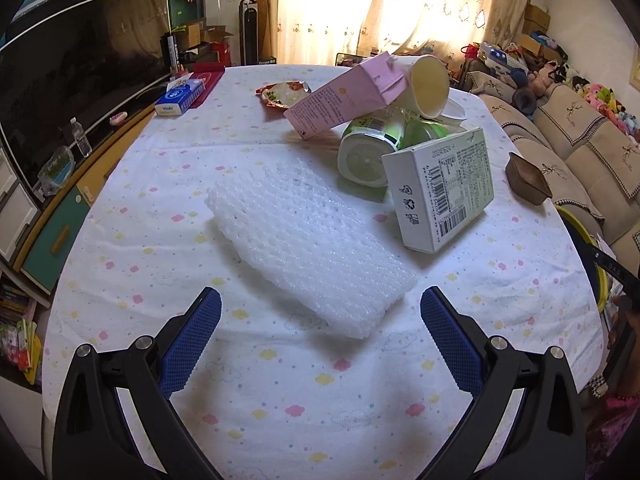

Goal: Collect trash
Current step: 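Carry the bottle over the yellow bin and open the right tool, then grasp the bubble wrap sheet with the left tool, then carry the bubble wrap over the bin and open the left tool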

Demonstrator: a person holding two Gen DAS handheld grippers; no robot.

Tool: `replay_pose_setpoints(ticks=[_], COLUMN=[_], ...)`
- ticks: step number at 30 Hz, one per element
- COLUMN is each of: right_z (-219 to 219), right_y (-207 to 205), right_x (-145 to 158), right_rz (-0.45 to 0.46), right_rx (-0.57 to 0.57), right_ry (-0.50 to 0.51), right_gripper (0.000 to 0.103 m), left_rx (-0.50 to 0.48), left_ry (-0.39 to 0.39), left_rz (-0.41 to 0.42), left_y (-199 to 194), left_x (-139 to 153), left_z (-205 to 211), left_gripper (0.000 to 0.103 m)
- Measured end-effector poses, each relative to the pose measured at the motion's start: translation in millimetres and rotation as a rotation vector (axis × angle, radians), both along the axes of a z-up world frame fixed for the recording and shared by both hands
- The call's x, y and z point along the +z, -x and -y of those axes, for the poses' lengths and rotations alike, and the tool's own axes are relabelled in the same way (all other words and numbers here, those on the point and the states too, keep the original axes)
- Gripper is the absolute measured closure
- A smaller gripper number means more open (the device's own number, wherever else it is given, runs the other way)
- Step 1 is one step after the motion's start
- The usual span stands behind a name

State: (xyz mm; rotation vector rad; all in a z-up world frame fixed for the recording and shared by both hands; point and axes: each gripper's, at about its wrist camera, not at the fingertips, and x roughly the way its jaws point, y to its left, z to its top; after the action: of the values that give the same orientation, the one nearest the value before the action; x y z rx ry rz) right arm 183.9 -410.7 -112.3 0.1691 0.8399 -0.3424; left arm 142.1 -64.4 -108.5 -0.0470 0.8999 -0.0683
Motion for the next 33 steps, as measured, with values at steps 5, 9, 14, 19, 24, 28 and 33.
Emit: replay_pose_setpoints(ticks=[5,9,14,19,24,28,33], right_z=[-10,-15,-19,-22,-23,-22,-18], right_y=[0,-3,-4,-4,-1,7,22], right_x=[2,3,1,2,4,10,23], right_rz=[-0.006,-0.012,-0.021,-0.023,-0.016,0.001,0.029], right_rx=[0.022,0.030,0.037,0.042,0.046,0.048,0.039], right_ry=[-0.001,-0.003,-0.005,-0.009,-0.016,-0.019,-0.012], right_gripper=[0.017,0.017,0.017,0.017,0.017,0.017,0.017], left_rx=[0.032,0.046,0.070,0.085,0.069,0.027,-0.070], left_ry=[0.053,0.124,0.141,0.145,0.152,0.132,0.092], left_rz=[-0.048,-0.095,-0.086,-0.068,-0.030,0.019,0.105], left_y=[-19,-36,-51,-54,-42,-25,1], left_x=[-8,-16,-21,-19,-11,7,46], left_z=[-9,-16,-20,-30,-38,-33,-8], left_gripper=[0.005,0.005,0.014,0.069,0.088,0.089,0.090])
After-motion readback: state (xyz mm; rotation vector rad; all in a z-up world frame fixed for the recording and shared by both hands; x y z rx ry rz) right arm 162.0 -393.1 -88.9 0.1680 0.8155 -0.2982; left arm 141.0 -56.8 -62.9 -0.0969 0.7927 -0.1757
